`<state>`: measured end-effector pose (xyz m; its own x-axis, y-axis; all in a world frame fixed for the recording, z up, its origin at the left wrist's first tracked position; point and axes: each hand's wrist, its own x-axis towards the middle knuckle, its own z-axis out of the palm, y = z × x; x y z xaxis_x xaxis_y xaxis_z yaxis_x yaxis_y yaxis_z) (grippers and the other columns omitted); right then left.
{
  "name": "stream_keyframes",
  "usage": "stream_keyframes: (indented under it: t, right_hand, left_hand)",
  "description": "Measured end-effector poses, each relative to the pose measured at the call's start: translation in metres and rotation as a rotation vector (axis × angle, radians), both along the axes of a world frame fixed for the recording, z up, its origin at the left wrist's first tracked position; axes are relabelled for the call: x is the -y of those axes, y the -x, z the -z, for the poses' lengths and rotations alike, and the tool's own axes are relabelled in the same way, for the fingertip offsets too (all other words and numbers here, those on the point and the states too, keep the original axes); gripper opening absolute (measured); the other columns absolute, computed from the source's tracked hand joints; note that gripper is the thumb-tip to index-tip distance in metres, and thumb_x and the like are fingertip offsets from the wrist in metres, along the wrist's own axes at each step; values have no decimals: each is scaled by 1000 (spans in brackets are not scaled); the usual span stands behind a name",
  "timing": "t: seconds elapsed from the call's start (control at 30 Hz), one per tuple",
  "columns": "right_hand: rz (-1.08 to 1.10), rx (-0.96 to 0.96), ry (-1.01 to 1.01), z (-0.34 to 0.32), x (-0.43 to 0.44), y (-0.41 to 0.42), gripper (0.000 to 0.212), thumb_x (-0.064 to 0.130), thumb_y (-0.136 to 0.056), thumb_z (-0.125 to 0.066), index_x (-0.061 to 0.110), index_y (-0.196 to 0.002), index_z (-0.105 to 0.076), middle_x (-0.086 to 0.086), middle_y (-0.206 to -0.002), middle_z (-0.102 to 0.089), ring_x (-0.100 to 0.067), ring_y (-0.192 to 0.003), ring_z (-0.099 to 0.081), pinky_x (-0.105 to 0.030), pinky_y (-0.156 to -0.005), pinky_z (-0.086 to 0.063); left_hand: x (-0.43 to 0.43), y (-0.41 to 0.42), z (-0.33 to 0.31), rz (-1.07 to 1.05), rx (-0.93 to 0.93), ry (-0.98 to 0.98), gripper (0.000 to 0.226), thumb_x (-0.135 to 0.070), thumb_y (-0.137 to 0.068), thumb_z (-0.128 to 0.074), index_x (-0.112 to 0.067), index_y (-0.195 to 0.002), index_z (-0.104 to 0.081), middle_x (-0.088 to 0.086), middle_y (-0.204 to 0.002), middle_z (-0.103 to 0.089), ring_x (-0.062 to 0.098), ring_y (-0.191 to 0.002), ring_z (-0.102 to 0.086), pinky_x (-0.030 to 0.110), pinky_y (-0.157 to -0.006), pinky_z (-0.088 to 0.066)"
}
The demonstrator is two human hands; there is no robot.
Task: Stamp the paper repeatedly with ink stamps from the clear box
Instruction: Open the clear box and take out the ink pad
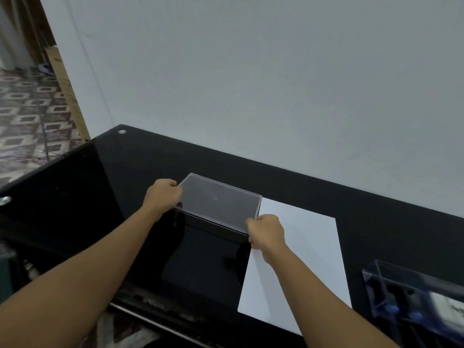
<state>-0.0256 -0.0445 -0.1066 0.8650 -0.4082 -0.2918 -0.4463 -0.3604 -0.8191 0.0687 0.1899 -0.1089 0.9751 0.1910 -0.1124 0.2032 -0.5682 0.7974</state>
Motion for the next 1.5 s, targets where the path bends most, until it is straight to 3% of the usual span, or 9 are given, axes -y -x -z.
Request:
stream_keyframes:
  t: [0.17, 0.67, 0.9, 0.97, 1.03, 1.1, 1.17, 1.33, 1.5]
  right_hand:
    - [-38, -27, 66, 0, 0, 2, 33, 8, -88, -52, 14, -63, -31, 0, -57, -32, -16, -49, -31, -25, -46, -26]
    - [-59, -17, 61, -5, 4, 12, 25, 11, -88, -52, 11, -68, -37, -4, -61, -37, -21, -57, -39, -33, -58, -41]
    - [-71, 11, 87, -23, 28, 35, 18, 12, -89, -52, 9, -73, -45, -10, -70, -43, -24, -64, -41, -33, -58, -39]
    - [-84, 2, 87, -31, 43, 48, 15, 11, -89, -51, 3, -77, -51, -11, -76, -47, -24, -66, -46, -33, -59, -40]
    - [-113, -14, 87, -38, 62, 64, 23, 11, -88, -50, -11, -91, -58, -9, -80, -54, -21, -66, -54, -32, -60, -42]
    - [-139, -26, 103, -45, 84, 83, 29, 11, -89, -50, -11, -104, -62, -12, -83, -60, -19, -67, -58, -32, -60, -43]
    - [-122, -21, 123, -52, 108, 103, 29, 12, -91, -50, -9, -107, -64, -17, -90, -67, -18, -68, -58, -30, -59, -45]
    - [-12, 11, 104, -65, 175, 157, 24, 12, -92, -52, -7, -91, -67, -8, -76, -66, -17, -59, -53, -29, -49, -40]
    - [102, 24, 120, -76, 244, 209, 27, 12, -95, -52, -4, -78, -65, -13, -71, -64, -18, -56, -52, -27, -46, -39]
  left_hand:
    - [2, 6, 5, 37, 10, -183, 21, -26, -88, -50, -17, -93, -68, 0, -92, -67, 25, -88, -60, 38, -81, -50]
    - [1, 13, 0, 74, 23, -230, 18, -29, -92, -52, -20, -105, -62, 0, -102, -65, 19, -90, -59, 34, -74, -47]
    - [30, 43, -26, 150, 87, -165, 29, -26, -92, -52, -17, -118, -61, 0, -114, -63, 19, -100, -58, 35, -86, -47]
    - [45, 55, -34, 197, 112, -160, 16, -24, -93, -52, -21, -107, -59, -3, -107, -61, 15, -95, -57, 37, -88, -48]
    - [63, 67, -41, 251, 130, -153, 20, -26, -93, -53, -24, -111, -60, -5, -108, -61, 15, -98, -57, 35, -90, -47]
    - [86, 82, -47, 313, 135, -143, 26, -28, -93, -54, -21, -116, -63, -4, -111, -64, 15, -101, -60, 32, -89, -49]
    - [112, 98, -54, 380, 150, -127, 19, -27, -92, -55, -23, -109, -64, -5, -105, -66, 14, -94, -61, 32, -83, -51]
    - [190, 135, -76, 532, 201, -78, 13, -24, -92, -52, -23, -100, -62, -10, -93, -63, 10, -85, -60, 25, -67, -46]
    - [272, 172, -86, 666, 220, -86, 18, -24, -95, -52, -22, -111, -61, -8, -104, -63, 12, -94, -59, 29, -83, -49]
